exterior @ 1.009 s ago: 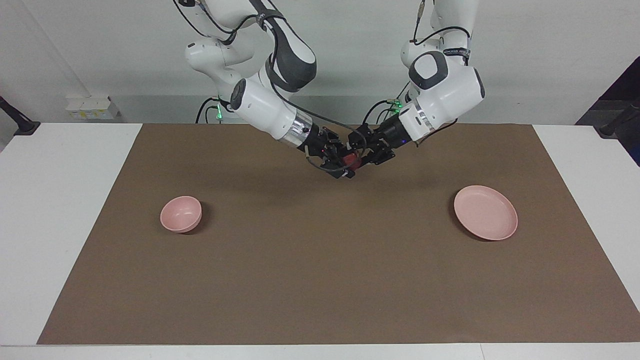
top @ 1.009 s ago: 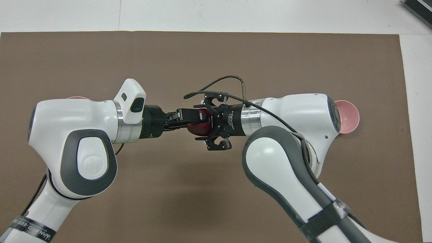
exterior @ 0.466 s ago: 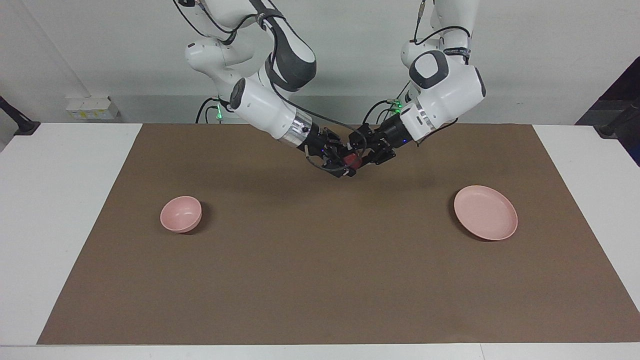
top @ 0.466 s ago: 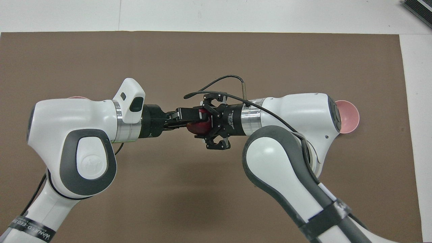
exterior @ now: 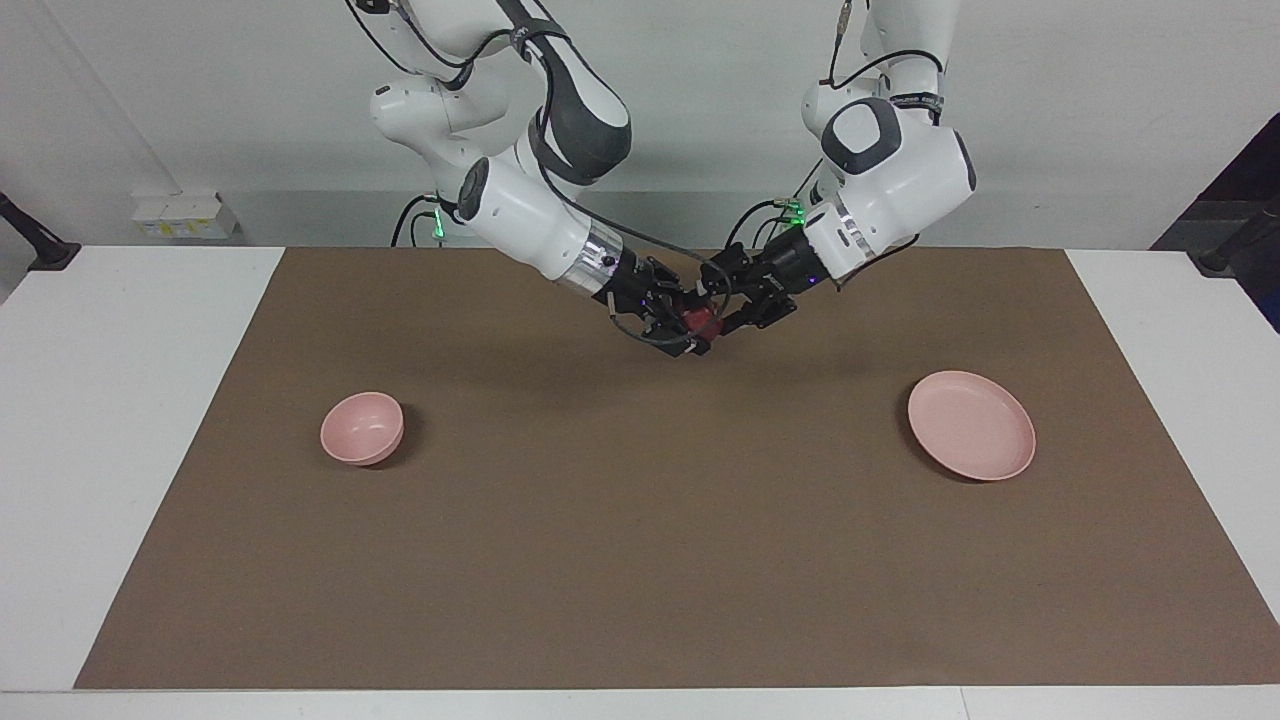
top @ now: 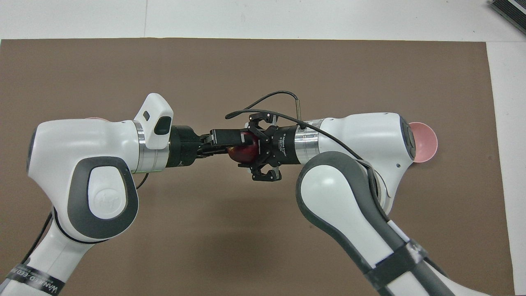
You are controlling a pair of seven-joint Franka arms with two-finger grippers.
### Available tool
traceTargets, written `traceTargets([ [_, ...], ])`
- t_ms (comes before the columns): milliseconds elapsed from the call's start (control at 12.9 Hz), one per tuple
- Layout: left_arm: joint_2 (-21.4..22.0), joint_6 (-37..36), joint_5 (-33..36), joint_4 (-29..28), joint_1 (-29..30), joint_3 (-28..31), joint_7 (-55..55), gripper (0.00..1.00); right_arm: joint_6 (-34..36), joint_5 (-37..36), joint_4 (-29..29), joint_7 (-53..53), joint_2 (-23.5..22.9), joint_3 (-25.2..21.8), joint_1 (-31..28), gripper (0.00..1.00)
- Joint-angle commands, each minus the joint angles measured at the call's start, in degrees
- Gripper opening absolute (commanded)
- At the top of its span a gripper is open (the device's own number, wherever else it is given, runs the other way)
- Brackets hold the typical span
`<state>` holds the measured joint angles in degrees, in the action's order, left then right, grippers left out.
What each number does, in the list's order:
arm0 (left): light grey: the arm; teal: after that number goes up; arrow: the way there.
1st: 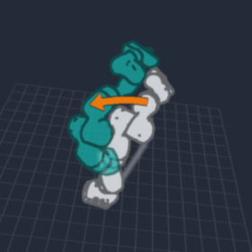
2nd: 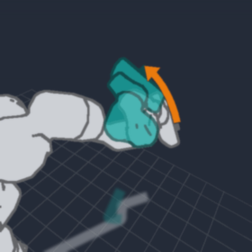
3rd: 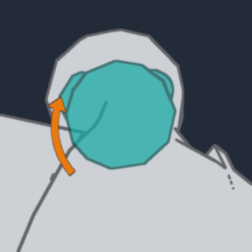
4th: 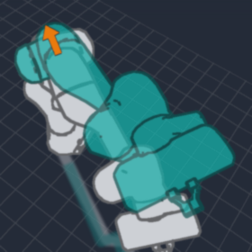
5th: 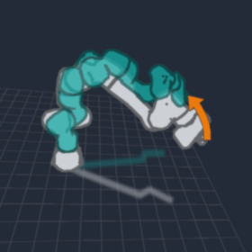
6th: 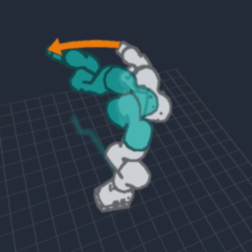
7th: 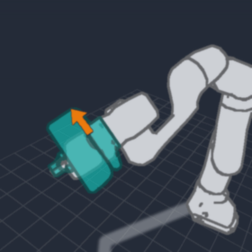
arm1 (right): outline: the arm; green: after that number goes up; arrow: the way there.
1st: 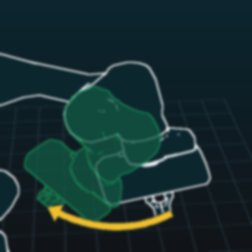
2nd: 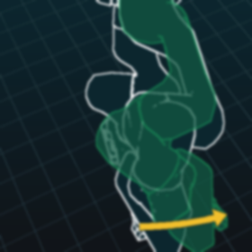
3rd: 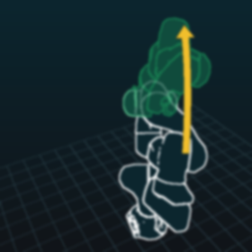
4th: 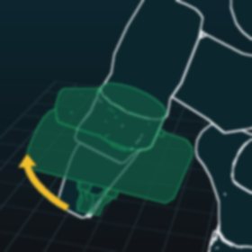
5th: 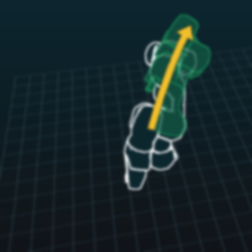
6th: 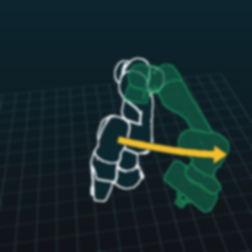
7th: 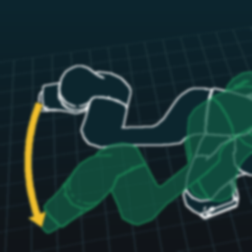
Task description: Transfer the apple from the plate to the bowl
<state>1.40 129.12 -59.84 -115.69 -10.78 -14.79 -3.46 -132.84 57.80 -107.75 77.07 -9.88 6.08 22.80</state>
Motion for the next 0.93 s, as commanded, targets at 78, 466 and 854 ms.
traceTargets([
  [78, 1.4, -1.3, 2.8, 0.1, 0.1, 0.6, 0.5, 1.0, 0.1, 0.2, 0.4, -1.2, -0.3, 0.3, -0.7, 0.0],
  [466, 1.1, -2.1, 18.0, 0.2, 3.2, 0.6, 0.5, 1.0, 6.8, -5.6, 0.4, -0.9, 0.1, 0.0, -4.9, 0.0],
  [854, 0.9, -7.9, 36.7, 0.8, 9.9, 0.6, 0.0, 1.0, 9.4, -22.5, 0.3, 0.2, 1.5, -0.1, -7.7, 0.0],
])
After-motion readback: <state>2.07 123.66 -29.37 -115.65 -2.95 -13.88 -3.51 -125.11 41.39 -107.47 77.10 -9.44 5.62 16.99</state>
